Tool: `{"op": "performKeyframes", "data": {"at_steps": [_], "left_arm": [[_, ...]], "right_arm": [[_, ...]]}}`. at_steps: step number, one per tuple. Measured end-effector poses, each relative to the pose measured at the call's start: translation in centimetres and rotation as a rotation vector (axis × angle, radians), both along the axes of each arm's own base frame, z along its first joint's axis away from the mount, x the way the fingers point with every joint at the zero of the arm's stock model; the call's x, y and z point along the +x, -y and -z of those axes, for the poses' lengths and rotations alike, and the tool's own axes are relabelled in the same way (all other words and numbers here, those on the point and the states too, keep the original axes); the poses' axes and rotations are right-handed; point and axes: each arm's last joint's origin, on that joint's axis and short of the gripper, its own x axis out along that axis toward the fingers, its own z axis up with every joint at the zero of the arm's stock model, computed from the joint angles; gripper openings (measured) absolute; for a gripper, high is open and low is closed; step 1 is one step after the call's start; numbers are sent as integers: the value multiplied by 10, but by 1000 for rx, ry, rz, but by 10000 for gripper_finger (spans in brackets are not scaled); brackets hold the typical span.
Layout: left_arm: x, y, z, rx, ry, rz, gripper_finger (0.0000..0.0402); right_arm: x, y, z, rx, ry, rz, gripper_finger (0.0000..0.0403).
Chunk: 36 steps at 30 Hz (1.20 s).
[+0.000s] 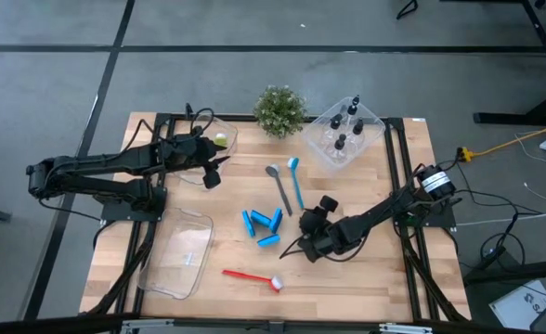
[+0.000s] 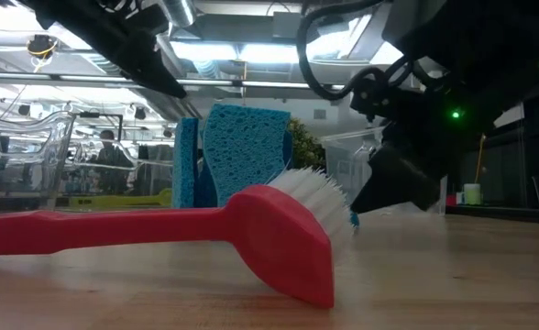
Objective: Pick & Place Kitchen Sink Supplies
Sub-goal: Put the blue dish brush into the top transparent bin
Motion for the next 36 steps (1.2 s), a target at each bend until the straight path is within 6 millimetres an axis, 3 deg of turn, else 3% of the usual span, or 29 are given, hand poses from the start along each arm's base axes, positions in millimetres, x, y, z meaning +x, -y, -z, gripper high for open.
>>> {"op": "performKeyframes", "data": {"at_steps": [13,25,36], "left_arm": [[0,0,0,2,5,0,130],[1,0,-1,5,12,0,130],[1,0,-1,5,11,1,130]], "right_arm": [[8,9,-1,24,59,49,151],[20,24,20,57,44,89,151],[19,29,17,8,10,78,151]]}}
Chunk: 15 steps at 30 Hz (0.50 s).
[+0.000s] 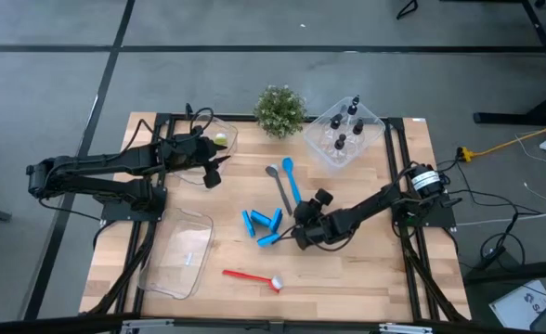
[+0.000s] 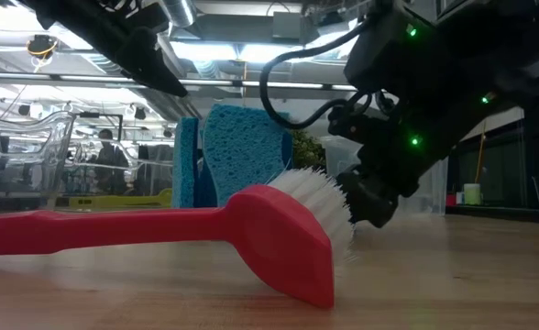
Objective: Pick & Place Kitchen Sink Supplies
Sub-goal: Put the blue dish brush into the top transparent bin
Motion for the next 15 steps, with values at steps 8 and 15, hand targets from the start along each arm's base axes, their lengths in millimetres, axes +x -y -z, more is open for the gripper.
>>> {"op": "performKeyframes", "data": {"at_steps": [8,15], "left_arm": [[0,0,0,0,-1,0,130],[0,0,0,-1,-1,0,130]], "right_arm": [[0,0,-3,2,8,3,151],[-5,0,-27,54,34,-20,151]]}}
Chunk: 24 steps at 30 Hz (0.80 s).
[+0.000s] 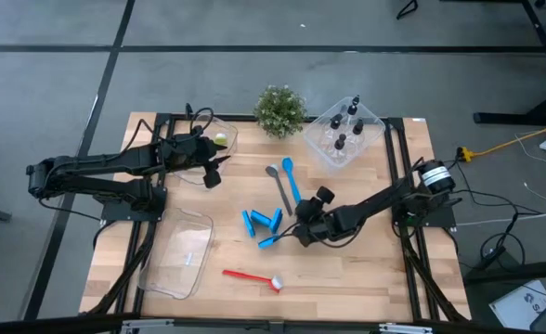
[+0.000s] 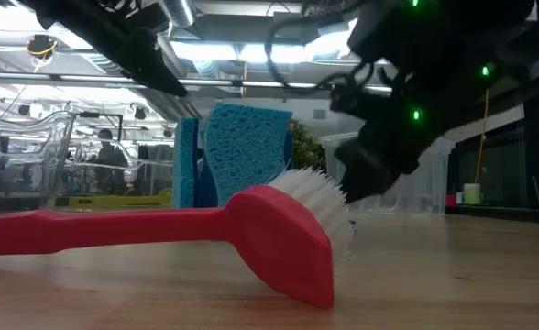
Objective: Pick & Place Kitchen Sink Supplies
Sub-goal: Put the blue dish brush into the top transparent bin
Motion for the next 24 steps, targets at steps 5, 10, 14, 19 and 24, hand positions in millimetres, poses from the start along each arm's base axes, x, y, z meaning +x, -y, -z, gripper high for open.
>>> {"op": "performKeyframes", "data": {"at_steps": [5,10,14,19,24], "left_arm": [[0,0,0,-1,1,-1,130],[0,0,0,-1,0,0,130],[0,0,0,-1,1,-1,130],[0,0,0,-2,-2,0,130],[0,0,0,0,0,0,130]], "right_arm": [[-2,1,-8,86,-14,-35,151],[-7,13,-1,196,-11,-49,151],[-14,27,10,259,98,-43,151],[-24,40,23,294,150,13,151],[-25,41,24,297,162,-15,151]]}}
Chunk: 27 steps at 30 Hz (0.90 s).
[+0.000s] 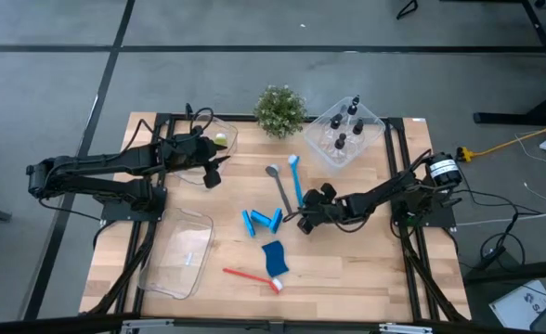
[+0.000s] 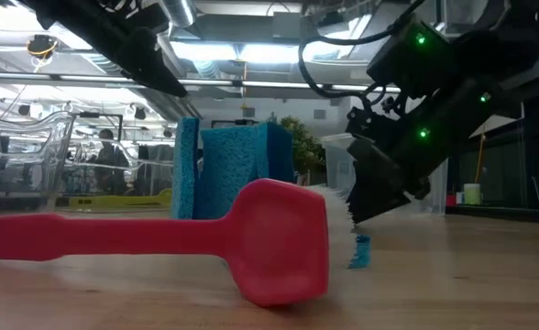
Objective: Pick & Place Kitchen Sink Supplies
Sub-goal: Put the blue dish brush into the top transparent bin
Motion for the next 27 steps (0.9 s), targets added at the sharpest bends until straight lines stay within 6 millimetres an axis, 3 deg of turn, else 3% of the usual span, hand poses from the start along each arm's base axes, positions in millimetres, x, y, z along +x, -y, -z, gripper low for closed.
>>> {"op": "performKeyframes", "data": {"at_steps": [9,19,27], "left_arm": [[0,0,-1,6,6,-7,130],[0,0,-1,6,6,-7,130],[0,-1,-1,8,7,-25,130]], "right_arm": [[-1,9,2,-47,-6,98,145],[-1,12,2,-47,-8,109,18],[0,11,1,-24,19,121,16]]}}
